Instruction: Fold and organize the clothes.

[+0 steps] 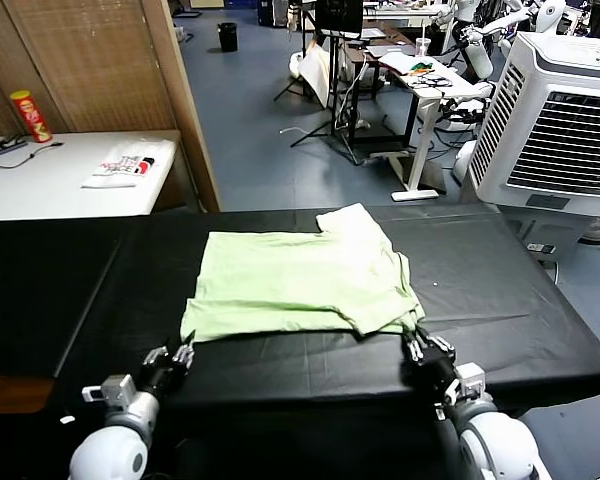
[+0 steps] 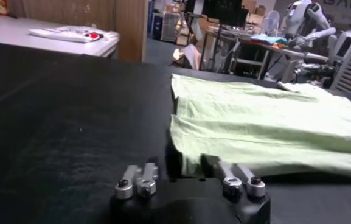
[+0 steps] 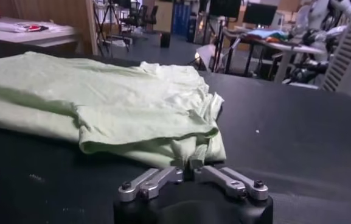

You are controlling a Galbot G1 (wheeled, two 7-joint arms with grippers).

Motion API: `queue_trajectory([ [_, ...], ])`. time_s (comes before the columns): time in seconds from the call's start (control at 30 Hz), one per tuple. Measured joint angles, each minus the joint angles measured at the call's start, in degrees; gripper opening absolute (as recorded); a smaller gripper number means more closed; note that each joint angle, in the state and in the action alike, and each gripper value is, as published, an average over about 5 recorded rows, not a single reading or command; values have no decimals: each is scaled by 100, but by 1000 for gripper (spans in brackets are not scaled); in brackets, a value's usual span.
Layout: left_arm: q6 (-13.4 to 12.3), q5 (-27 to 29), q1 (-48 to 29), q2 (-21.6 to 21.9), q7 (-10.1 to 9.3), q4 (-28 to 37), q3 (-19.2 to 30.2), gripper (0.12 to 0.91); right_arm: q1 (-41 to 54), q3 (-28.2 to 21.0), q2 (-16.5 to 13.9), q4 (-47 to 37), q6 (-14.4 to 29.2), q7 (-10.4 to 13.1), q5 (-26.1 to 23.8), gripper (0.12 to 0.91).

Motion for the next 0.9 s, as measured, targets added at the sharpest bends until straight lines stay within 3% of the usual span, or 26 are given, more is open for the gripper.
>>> queue_trajectory([
  [0.1,73,83,53,86,-63,-80,39,128,-93,45,-95,149,-209,73,127,123],
  [0.37,158,242,468,441,-139,-518,13,127,-706,192,-135,775,-688,362,150,123],
  [0.77,211,385,1796,792,-212,-1459,-400,127,-1688,389,0,1629,-924,385,-121,123],
  [0.9,233,374,2110,815,-230,-1609,-523,127,-1835,391,66,1760,-1025,386,-121,220],
])
